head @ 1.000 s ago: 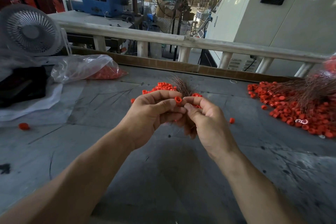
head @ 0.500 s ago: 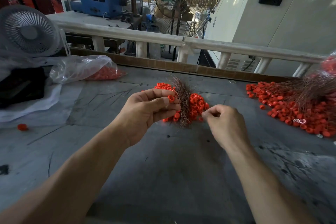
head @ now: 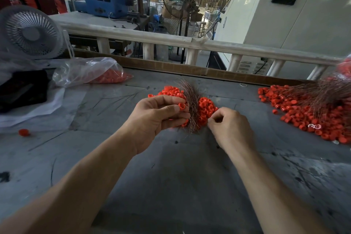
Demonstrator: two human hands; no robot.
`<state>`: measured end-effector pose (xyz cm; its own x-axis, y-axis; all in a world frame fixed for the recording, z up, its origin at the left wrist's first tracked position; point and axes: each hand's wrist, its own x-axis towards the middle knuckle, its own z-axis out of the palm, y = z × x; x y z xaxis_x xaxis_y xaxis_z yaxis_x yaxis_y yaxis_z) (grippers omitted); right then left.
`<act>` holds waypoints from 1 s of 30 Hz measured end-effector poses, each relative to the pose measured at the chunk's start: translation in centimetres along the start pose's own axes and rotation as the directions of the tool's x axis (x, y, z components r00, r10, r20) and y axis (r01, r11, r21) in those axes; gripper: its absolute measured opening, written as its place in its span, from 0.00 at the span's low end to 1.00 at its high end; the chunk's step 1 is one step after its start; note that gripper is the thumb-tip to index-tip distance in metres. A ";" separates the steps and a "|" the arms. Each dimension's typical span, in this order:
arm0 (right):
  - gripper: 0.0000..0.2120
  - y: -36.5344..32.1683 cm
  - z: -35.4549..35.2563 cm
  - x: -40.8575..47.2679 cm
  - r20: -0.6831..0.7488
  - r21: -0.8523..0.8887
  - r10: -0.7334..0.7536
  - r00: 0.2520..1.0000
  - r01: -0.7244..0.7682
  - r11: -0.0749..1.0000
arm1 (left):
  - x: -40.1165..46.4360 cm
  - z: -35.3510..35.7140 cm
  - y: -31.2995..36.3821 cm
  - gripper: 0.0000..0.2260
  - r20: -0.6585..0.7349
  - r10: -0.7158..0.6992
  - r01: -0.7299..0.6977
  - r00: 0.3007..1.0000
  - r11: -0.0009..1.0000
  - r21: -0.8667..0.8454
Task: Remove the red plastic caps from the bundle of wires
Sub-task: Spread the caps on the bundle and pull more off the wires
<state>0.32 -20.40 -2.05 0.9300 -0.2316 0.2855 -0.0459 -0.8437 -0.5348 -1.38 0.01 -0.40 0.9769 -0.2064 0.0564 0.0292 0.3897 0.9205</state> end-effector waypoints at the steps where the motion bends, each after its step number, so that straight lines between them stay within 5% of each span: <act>1: 0.04 -0.1 -0.2 0.0 -0.015 0.106 -0.002 1.000 0.004 0.994 | 0.0 0.0 0.0 0.09 0.002 0.001 -0.001 1.000 1.000 0.003; 5: 0.04 -1.2 -0.9 -0.7 -0.039 0.601 -0.070 0.997 0.080 0.795 | 0.1 0.0 -0.3 0.09 0.011 0.008 -0.008 1.000 0.999 0.031; 8: 0.05 -2.1 -1.0 -1.5 -0.021 0.760 -0.233 0.972 0.167 0.629 | 0.1 0.1 -0.5 0.08 0.019 0.007 -0.008 1.000 0.999 0.050; 30: 0.06 -2.5 -1.2 -2.0 -0.150 0.529 -0.454 0.878 0.459 0.714 | 0.1 0.4 -0.8 0.11 0.035 0.028 -0.033 0.999 0.989 0.142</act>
<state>-1.88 -18.35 -0.37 0.7832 0.1068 0.6126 0.5870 -0.4519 -0.6717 -1.44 -0.68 -0.98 0.9693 -0.2266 0.0959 -0.0334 0.2650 0.9637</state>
